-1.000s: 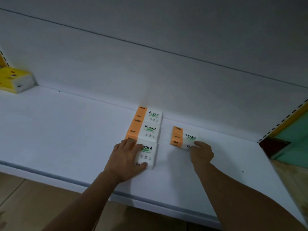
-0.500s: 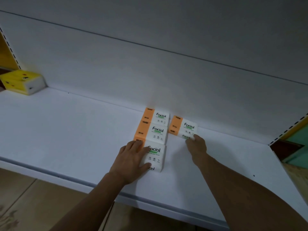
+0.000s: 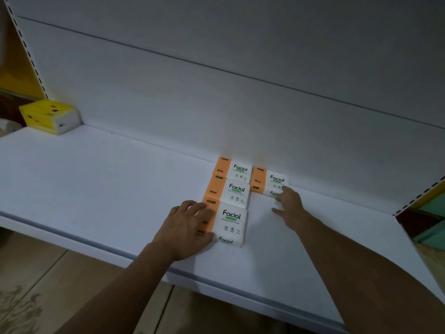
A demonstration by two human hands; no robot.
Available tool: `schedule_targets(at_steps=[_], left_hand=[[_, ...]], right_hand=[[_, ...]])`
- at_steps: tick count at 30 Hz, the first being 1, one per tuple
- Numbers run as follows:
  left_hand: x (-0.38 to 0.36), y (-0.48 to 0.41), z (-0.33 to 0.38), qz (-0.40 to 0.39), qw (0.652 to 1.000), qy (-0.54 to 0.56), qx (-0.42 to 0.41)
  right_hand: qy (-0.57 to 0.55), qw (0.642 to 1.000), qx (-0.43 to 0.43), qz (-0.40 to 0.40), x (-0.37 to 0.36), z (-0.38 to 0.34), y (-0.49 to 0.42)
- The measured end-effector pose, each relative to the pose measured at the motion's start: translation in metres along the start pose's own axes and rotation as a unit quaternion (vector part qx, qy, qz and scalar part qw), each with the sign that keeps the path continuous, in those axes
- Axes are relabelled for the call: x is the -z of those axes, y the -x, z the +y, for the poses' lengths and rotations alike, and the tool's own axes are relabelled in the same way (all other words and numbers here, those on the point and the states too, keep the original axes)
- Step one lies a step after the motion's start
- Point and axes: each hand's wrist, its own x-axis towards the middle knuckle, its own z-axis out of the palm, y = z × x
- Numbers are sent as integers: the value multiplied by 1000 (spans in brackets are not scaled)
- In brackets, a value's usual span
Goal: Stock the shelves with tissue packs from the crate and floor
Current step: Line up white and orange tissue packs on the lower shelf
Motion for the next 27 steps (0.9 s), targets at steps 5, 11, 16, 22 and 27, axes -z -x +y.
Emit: schedule_targets(at_steps=[5, 11, 16, 22, 27], left_hand=[[13, 9, -3, -9, 1000, -2, 10], [36, 43, -34, -51, 994, -58, 75], [75, 128, -104, 5, 972, -67, 225], [105, 283, -152, -87, 901, -117, 407], [125, 389, -178, -54, 822, -102, 558]], right_hand=[[277, 947, 146, 72, -1, 3, 11], [403, 874, 271, 17, -46, -3, 40], [426, 815, 384, -81, -134, -7, 90], [409, 729, 497, -233, -270, 19, 190], [408, 648, 519, -379, -372, 85, 285]])
